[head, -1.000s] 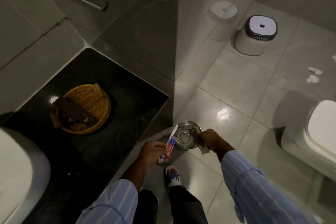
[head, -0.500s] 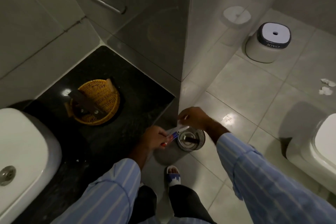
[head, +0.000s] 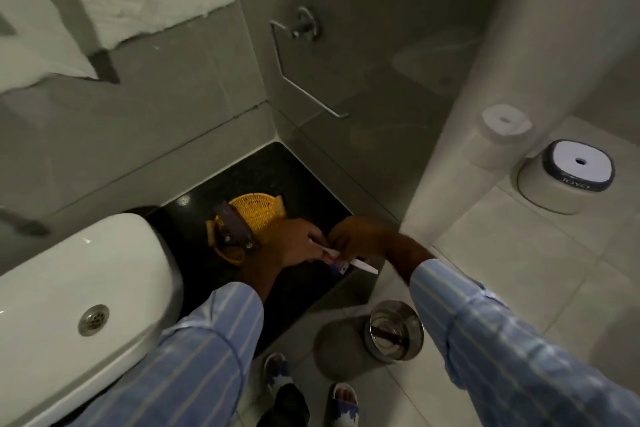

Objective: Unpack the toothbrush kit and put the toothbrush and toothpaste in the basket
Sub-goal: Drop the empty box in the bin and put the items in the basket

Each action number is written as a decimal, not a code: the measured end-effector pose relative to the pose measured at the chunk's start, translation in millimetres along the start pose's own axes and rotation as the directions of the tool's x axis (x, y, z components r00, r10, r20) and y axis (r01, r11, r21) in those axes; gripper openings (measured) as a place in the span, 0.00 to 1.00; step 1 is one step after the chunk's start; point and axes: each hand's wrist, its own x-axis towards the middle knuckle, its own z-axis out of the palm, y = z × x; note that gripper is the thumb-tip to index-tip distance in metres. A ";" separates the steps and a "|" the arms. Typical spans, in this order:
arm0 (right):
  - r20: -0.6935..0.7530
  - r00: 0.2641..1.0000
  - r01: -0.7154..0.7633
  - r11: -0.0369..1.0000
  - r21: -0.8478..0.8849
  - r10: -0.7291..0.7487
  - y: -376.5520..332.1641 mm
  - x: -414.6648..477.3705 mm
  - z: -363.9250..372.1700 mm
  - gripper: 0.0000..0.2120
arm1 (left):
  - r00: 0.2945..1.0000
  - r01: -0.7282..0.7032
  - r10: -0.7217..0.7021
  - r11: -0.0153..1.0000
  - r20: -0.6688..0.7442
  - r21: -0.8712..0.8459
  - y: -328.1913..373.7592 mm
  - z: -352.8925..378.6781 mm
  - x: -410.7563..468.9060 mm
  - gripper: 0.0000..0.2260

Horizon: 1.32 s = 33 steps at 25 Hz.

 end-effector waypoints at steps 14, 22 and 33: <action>-0.077 0.954 -0.088 0.515 0.852 0.291 -49.4 166.3 -53.9 0.04 | 0.860 -0.050 -0.295 0.762 -0.416 -0.645 -149.1 -102.3 22.3 0.11; -0.065 0.883 -0.217 0.526 0.822 0.465 -28.1 271.7 -32.0 0.12 | 0.926 0.118 -0.244 0.911 -0.286 -0.394 -194.2 -102.9 107.3 0.09; 0.018 0.845 -0.376 0.570 0.731 0.534 10.1 318.0 1.5 0.07 | 0.956 0.254 -0.267 0.961 -0.120 -0.114 -205.4 -86.6 165.0 0.09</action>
